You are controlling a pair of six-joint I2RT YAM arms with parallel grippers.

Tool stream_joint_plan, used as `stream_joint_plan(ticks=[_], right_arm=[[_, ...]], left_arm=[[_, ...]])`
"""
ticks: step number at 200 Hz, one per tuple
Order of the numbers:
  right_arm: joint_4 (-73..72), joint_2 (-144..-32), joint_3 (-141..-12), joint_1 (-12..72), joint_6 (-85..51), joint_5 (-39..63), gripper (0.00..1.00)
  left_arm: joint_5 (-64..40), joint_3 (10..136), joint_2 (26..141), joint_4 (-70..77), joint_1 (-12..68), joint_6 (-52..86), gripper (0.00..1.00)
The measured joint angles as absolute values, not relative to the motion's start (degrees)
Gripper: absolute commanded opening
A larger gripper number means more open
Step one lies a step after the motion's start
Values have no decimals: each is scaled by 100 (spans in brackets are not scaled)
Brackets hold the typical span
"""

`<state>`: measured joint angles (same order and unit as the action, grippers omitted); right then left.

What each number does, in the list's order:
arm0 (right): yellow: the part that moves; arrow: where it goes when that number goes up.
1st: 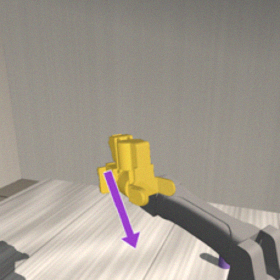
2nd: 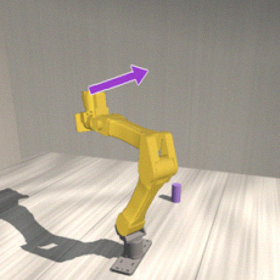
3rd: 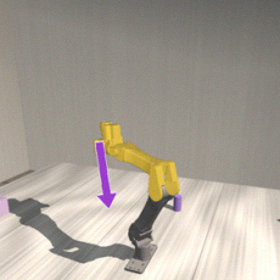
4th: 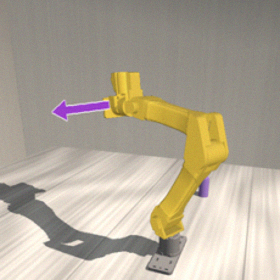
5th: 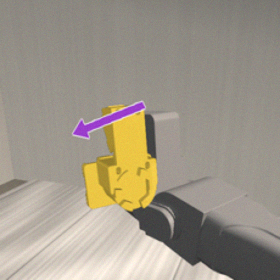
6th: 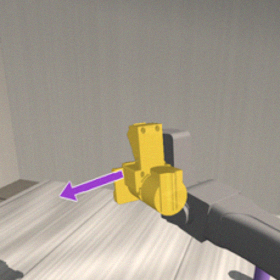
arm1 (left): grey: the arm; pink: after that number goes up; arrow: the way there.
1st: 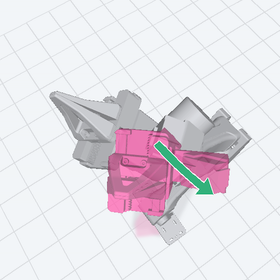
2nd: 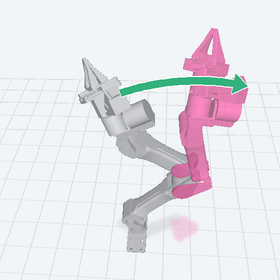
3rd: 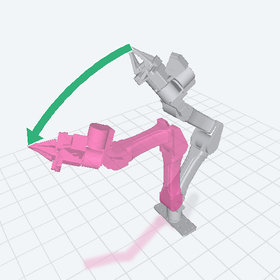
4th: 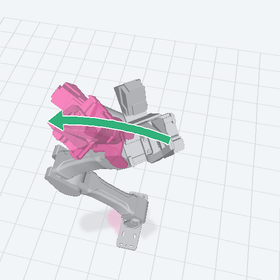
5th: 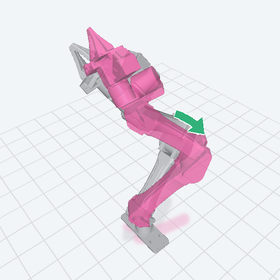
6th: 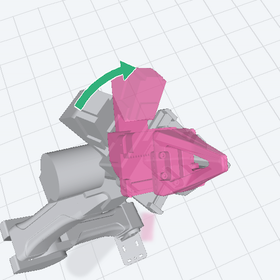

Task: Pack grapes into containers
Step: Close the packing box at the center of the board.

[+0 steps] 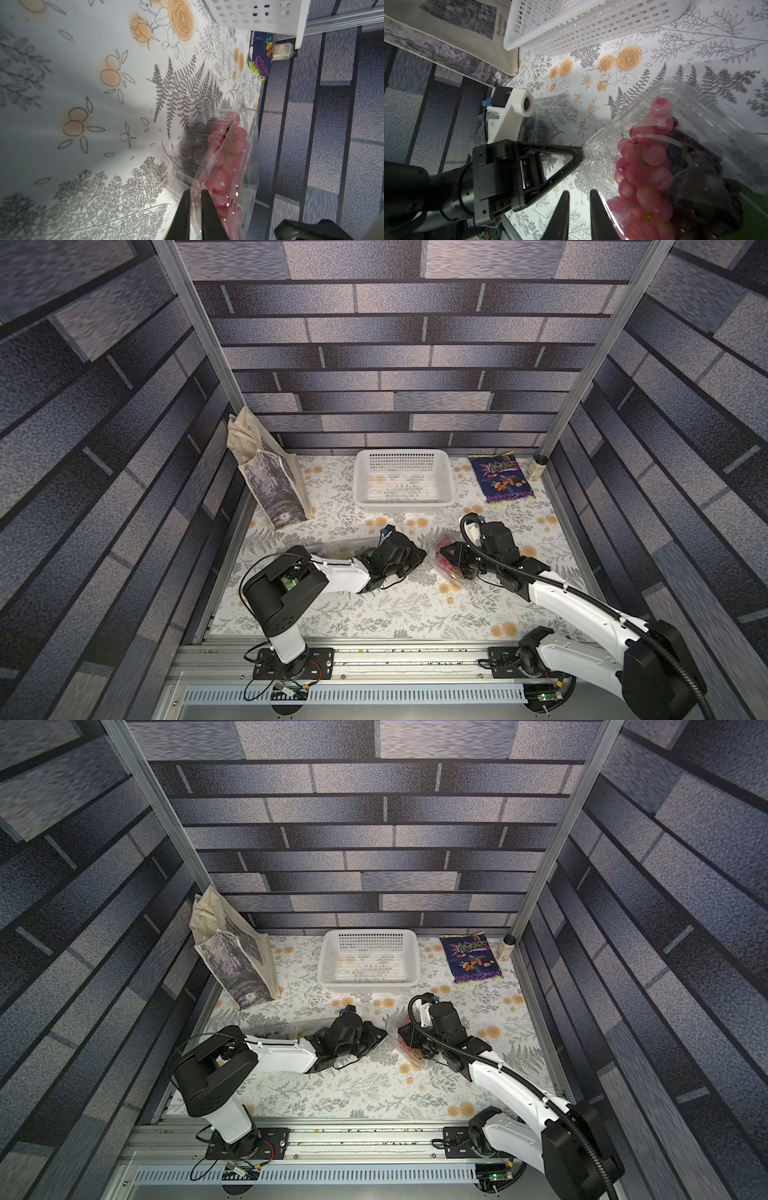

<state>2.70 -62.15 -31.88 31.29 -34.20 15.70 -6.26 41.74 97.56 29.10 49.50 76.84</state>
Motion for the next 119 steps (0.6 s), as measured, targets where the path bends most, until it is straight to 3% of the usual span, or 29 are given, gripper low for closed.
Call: stream_joint_plan(ticks=[119], right_arm=[[270, -6267, -3188, 3129, -3400, 1573, 20]], left_arm=[[-733, 4217, 9874, 3044, 4950, 7701, 9]])
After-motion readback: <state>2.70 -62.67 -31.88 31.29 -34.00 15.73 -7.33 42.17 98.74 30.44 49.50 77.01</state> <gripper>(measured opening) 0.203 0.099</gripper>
